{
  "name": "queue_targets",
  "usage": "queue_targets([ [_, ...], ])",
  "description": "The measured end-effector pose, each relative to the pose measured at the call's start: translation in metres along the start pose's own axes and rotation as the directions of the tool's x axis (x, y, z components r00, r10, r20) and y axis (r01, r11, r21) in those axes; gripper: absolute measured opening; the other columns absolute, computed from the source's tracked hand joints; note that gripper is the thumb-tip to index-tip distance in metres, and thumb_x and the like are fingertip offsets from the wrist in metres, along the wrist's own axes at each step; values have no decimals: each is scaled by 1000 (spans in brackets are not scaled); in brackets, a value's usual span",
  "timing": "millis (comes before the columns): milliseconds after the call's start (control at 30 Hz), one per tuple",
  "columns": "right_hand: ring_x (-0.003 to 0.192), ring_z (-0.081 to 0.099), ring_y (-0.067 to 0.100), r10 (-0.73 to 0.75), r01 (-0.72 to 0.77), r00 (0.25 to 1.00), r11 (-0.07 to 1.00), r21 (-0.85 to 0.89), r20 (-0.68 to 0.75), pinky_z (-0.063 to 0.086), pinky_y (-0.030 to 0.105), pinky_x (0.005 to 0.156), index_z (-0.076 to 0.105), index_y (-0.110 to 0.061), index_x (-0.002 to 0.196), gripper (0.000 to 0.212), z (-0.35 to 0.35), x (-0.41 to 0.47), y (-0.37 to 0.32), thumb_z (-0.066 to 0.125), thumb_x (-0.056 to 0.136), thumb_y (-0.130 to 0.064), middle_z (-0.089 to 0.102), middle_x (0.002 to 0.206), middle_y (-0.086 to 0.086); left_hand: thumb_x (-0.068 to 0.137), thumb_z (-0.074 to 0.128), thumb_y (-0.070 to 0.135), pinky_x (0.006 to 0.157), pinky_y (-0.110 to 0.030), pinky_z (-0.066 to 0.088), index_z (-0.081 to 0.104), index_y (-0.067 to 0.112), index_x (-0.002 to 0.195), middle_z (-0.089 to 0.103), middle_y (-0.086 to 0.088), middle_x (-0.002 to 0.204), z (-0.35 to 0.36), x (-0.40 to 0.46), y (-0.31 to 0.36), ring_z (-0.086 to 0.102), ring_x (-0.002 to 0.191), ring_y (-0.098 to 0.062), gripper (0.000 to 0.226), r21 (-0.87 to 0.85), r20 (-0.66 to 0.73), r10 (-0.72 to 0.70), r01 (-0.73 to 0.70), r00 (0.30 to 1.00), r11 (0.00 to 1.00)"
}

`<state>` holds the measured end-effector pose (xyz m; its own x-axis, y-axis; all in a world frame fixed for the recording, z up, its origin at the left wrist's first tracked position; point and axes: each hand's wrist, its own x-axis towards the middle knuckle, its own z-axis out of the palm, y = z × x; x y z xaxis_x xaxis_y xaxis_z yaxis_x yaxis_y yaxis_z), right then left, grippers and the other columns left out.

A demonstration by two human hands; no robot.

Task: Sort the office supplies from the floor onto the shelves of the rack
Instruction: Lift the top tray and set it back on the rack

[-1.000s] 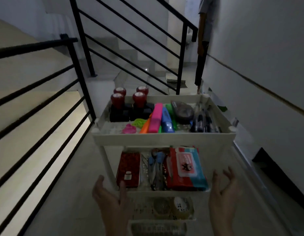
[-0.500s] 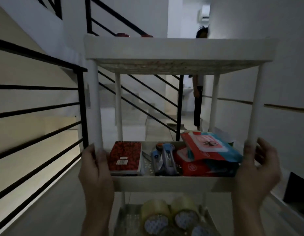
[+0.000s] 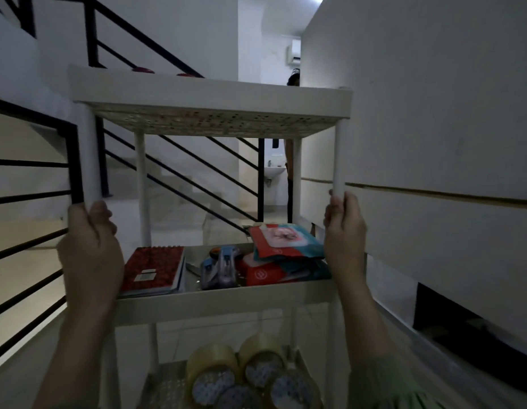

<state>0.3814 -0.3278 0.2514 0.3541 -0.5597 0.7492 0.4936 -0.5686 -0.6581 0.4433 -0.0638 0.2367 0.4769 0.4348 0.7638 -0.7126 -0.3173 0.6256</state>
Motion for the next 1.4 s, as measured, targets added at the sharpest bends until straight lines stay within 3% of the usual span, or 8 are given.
queue_targets([
  [133,61,46,2,-46,46,999,999,3,-23,42,5,53,44,-15,92,15,2,-2,6,33,101,-20,44,69,-9,91,25,50,66,-47,44,45,16,95,49,-11,77,2,5,-10,49,72,-27,39,-22,21,-2,3,1000,1000],
  [400,68,50,6,-38,38,999,999,-7,0,42,5,53,44,-15,94,15,-1,-6,14,33,101,-20,46,73,-9,102,28,28,43,-8,31,38,34,73,40,2,64,-4,1,1,42,44,5,31,-106,85,-56,65,995,992],
  [633,116,43,20,123,-133,989,982,-134,-83,34,22,79,53,-9,119,37,-1,-39,38,31,101,-31,53,115,7,101,27,28,80,-40,36,53,2,105,51,-18,96,-10,-43,-27,50,96,-33,38,39,27,-139,138,990,990],
  [733,107,50,28,140,-145,985,988,-47,-99,36,15,66,51,-12,97,29,3,-58,50,30,101,-31,53,101,9,102,26,27,86,-42,38,53,2,107,54,-24,106,-10,-63,-36,51,103,-35,37,62,-45,-187,190,981,980],
  [967,94,55,27,210,-225,933,974,-18,-291,41,30,73,55,-1,106,55,9,-110,77,23,91,-43,60,101,15,103,23,30,68,-29,33,50,-8,116,61,-26,103,-8,-114,-57,57,92,-34,48,32,-202,-330,343,922,939],
  [1100,72,57,24,221,-258,932,961,-98,-288,34,25,59,60,7,100,60,7,-120,89,21,97,-38,65,85,20,103,24,26,63,-27,31,55,-1,87,57,-17,81,-9,-119,-63,51,75,-26,44,34,-197,-290,302,937,953],
  [1233,65,52,20,199,-233,927,970,-75,-318,31,25,54,57,-4,83,62,9,-118,91,14,92,-48,56,73,11,100,23,33,65,-27,34,56,-12,93,58,-25,78,-9,-119,-69,52,73,-29,56,25,-218,-284,297,933,955],
  [1400,59,44,18,146,-178,951,979,-96,-272,29,22,49,57,1,84,51,5,-119,99,20,98,-32,49,69,10,96,22,41,61,-29,36,56,-2,89,46,4,62,-10,-118,-74,46,63,-17,55,-38,-179,-276,274,944,961],
])
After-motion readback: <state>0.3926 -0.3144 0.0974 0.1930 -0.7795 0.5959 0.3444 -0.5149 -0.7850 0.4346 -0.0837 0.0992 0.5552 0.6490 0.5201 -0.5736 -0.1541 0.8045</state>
